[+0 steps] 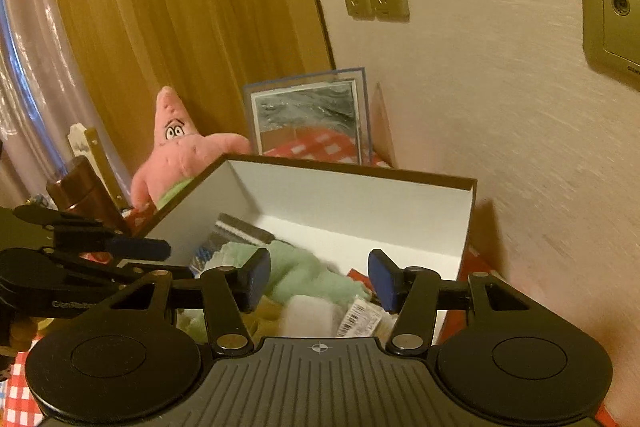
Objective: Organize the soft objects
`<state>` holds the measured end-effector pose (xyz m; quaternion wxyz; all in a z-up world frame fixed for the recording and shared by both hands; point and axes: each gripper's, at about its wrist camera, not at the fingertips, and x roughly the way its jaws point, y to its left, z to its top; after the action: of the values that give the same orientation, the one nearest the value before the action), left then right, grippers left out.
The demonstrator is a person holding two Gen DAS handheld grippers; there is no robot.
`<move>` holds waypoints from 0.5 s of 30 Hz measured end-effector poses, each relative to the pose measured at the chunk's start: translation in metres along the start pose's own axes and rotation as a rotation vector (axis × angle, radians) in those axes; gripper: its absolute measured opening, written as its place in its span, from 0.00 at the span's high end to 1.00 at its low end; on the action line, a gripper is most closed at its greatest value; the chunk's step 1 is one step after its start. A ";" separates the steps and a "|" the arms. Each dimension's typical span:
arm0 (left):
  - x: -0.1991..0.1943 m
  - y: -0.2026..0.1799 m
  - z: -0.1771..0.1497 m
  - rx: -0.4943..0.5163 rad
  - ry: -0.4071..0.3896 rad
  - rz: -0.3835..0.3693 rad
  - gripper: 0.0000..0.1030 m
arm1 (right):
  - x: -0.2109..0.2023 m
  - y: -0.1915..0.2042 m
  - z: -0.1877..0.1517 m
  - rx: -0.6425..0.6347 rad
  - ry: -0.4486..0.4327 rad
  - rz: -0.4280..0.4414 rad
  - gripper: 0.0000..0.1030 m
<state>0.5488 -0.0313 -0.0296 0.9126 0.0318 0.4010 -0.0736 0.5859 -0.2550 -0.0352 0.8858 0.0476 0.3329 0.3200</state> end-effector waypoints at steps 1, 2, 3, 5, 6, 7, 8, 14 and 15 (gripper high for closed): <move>-0.001 0.000 0.000 -0.003 0.000 0.001 0.61 | 0.000 -0.001 -0.001 0.001 0.009 -0.005 0.47; -0.002 0.000 -0.001 -0.005 -0.001 0.001 0.61 | 0.000 -0.001 -0.002 0.001 0.016 -0.011 0.47; -0.003 0.000 -0.001 -0.008 -0.001 0.002 0.60 | -0.001 -0.002 -0.004 0.001 0.022 -0.017 0.47; -0.005 -0.001 -0.001 -0.013 -0.001 0.006 0.60 | -0.002 -0.003 -0.006 0.001 0.031 -0.023 0.47; -0.006 -0.001 -0.001 -0.014 -0.002 0.006 0.60 | -0.003 -0.003 -0.008 0.002 0.035 -0.024 0.47; -0.007 -0.001 -0.001 -0.016 -0.002 0.008 0.59 | -0.004 -0.003 -0.009 0.002 0.038 -0.024 0.46; -0.008 -0.002 -0.001 -0.018 -0.002 0.009 0.59 | -0.005 -0.003 -0.010 0.000 0.041 -0.025 0.46; -0.018 -0.007 -0.002 -0.029 -0.008 0.016 0.58 | -0.012 -0.002 -0.015 0.002 0.038 -0.024 0.45; -0.020 -0.009 -0.003 -0.030 -0.010 0.019 0.57 | -0.014 -0.002 -0.016 0.003 0.035 -0.023 0.45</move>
<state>0.5318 -0.0374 -0.0163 0.9155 0.0214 0.3973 -0.0591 0.5694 -0.2675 -0.0401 0.8833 0.0395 0.3495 0.3100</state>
